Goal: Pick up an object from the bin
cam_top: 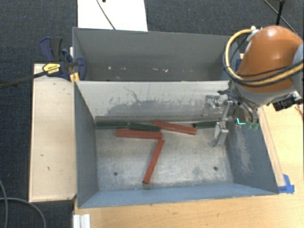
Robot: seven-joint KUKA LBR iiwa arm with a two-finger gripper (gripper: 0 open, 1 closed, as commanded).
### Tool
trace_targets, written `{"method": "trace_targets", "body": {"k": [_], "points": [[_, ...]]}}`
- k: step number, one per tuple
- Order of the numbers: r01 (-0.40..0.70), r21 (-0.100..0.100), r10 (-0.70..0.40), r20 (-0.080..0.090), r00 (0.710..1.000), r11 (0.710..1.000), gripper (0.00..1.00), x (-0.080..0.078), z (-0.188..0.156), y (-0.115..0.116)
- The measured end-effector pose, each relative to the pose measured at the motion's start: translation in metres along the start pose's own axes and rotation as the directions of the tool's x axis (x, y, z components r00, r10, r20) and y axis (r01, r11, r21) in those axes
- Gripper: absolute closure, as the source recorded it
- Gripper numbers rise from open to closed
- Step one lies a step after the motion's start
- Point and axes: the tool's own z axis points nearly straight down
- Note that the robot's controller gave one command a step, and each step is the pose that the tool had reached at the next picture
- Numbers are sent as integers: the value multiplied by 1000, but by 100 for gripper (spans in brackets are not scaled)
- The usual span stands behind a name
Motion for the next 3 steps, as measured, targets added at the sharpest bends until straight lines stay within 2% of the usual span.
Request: {"method": "trace_targets", "body": {"k": [1,2,3], "points": [[10,-1,-10,-2,1000,1000,0,18,152,24],[88,0,-88,11,996,996,0,18,105,56],[226,1,-226,11,974,974,0,66,173,93]]}}
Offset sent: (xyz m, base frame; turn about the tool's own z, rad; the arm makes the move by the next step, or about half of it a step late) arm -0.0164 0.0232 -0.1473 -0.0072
